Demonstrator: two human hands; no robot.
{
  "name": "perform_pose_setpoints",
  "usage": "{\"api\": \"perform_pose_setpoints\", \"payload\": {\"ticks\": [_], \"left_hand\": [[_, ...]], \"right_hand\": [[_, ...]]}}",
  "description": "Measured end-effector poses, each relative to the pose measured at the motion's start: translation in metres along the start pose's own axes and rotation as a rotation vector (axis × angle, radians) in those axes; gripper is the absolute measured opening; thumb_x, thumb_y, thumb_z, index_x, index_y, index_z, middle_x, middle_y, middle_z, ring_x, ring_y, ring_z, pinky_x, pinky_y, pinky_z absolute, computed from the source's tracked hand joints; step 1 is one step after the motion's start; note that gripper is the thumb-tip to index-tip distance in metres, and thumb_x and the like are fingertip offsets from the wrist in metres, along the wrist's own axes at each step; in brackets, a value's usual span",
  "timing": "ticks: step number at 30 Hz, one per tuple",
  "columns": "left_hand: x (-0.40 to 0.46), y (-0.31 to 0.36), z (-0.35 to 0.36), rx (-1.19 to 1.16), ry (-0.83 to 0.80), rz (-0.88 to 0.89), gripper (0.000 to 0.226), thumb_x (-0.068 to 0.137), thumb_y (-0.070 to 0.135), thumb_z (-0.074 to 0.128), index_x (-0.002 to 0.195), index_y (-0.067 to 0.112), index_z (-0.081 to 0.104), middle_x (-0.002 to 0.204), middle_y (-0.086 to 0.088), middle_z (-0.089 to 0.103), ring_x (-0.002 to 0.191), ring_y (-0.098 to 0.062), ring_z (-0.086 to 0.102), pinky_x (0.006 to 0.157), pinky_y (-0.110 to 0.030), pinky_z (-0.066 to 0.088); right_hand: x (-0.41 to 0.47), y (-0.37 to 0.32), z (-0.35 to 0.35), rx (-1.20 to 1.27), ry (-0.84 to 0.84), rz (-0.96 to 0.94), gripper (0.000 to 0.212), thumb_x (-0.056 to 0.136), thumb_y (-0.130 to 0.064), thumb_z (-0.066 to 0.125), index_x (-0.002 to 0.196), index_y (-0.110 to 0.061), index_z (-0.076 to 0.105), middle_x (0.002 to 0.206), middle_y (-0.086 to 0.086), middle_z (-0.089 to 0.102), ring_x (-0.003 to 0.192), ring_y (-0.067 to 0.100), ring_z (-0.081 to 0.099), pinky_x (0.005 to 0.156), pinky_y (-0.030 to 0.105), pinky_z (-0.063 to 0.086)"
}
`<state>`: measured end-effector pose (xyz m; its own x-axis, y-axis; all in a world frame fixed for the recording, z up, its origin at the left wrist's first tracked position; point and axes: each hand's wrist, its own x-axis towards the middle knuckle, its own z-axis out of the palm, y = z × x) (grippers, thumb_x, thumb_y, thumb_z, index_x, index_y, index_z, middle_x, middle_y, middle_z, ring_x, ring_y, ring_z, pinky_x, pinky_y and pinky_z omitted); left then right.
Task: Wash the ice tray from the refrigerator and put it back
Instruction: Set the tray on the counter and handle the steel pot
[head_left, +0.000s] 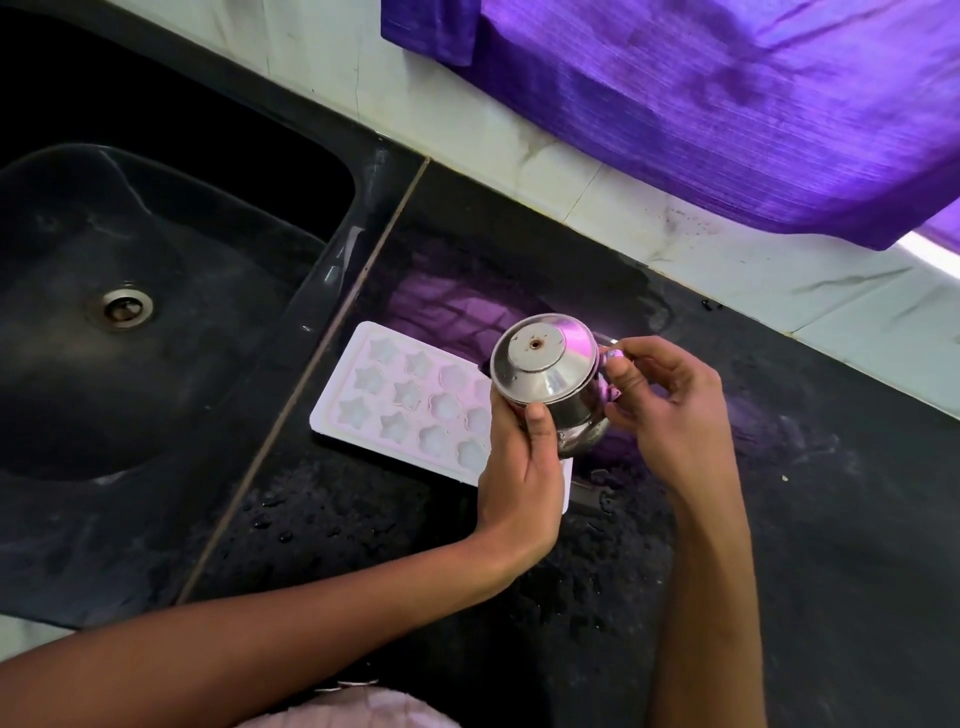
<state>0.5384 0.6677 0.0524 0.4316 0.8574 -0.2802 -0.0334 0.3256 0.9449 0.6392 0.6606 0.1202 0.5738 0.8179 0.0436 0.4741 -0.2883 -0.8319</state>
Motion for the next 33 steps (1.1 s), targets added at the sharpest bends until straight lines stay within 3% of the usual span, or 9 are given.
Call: {"api": "perform_pose_setpoints", "payload": {"ticks": [4, 10, 20, 23, 29, 33], "left_hand": [[-0.006, -0.005, 0.002, -0.017, -0.029, -0.052, 0.06, 0.088, 0.058, 0.014, 0.146, 0.045, 0.004, 0.149, 0.018, 0.032, 0.13, -0.002, 0.036, 0.097, -0.019, 0.026], [-0.009, -0.007, 0.004, 0.003, -0.02, -0.102, 0.053, 0.094, 0.053, 0.014, 0.145, 0.047, 0.002, 0.148, 0.015, 0.035, 0.132, -0.012, 0.039, 0.096, -0.02, 0.026], [-0.01, -0.005, 0.003, 0.0, -0.039, -0.098, 0.063, 0.086, 0.06, 0.011, 0.146, 0.045, 0.0, 0.151, 0.015, 0.032, 0.135, -0.012, 0.037, 0.099, -0.021, 0.026], [-0.01, -0.003, 0.004, -0.011, -0.047, -0.095, 0.057, 0.092, 0.054, 0.013, 0.146, 0.045, 0.001, 0.15, 0.015, 0.033, 0.134, -0.011, 0.037, 0.097, -0.02, 0.026], [-0.013, 0.001, 0.003, -0.029, -0.066, -0.061, 0.055, 0.093, 0.052, 0.014, 0.146, 0.045, 0.001, 0.149, 0.016, 0.033, 0.122, 0.0, 0.037, 0.095, -0.018, 0.026], [-0.015, 0.003, 0.003, -0.032, -0.07, -0.019, 0.067, 0.08, 0.061, 0.013, 0.145, 0.047, 0.0, 0.147, 0.019, 0.033, 0.116, 0.007, 0.035, 0.094, -0.015, 0.027]], "right_hand": [[0.002, 0.001, -0.001, -0.087, -0.014, -0.012, 0.013, 0.086, -0.023, 0.067, 0.076, -0.031, 0.066, 0.068, -0.014, 0.064, 0.06, 0.003, 0.058, 0.069, 0.049, 0.056], [0.005, 0.006, 0.0, -0.174, -0.033, -0.022, 0.002, 0.084, -0.031, 0.068, 0.085, -0.032, 0.068, 0.076, -0.009, 0.067, 0.066, 0.009, 0.059, 0.071, 0.051, 0.055], [0.004, 0.003, -0.002, -0.219, -0.026, -0.026, 0.007, 0.084, -0.033, 0.068, 0.091, -0.032, 0.069, 0.082, -0.01, 0.068, 0.076, 0.011, 0.062, 0.076, 0.049, 0.055], [0.002, 0.0, -0.004, -0.225, -0.024, -0.024, 0.009, 0.084, -0.033, 0.067, 0.092, -0.031, 0.069, 0.085, -0.009, 0.068, 0.079, 0.012, 0.063, 0.076, 0.049, 0.055], [-0.002, -0.005, -0.006, -0.179, -0.004, -0.03, 0.006, 0.083, -0.032, 0.068, 0.088, -0.036, 0.067, 0.084, -0.01, 0.069, 0.08, 0.012, 0.065, 0.078, 0.049, 0.055], [-0.004, -0.009, -0.008, -0.121, 0.008, -0.039, 0.004, 0.083, -0.029, 0.069, 0.084, -0.033, 0.067, 0.076, -0.013, 0.068, 0.069, 0.01, 0.065, 0.075, 0.051, 0.055]]}}
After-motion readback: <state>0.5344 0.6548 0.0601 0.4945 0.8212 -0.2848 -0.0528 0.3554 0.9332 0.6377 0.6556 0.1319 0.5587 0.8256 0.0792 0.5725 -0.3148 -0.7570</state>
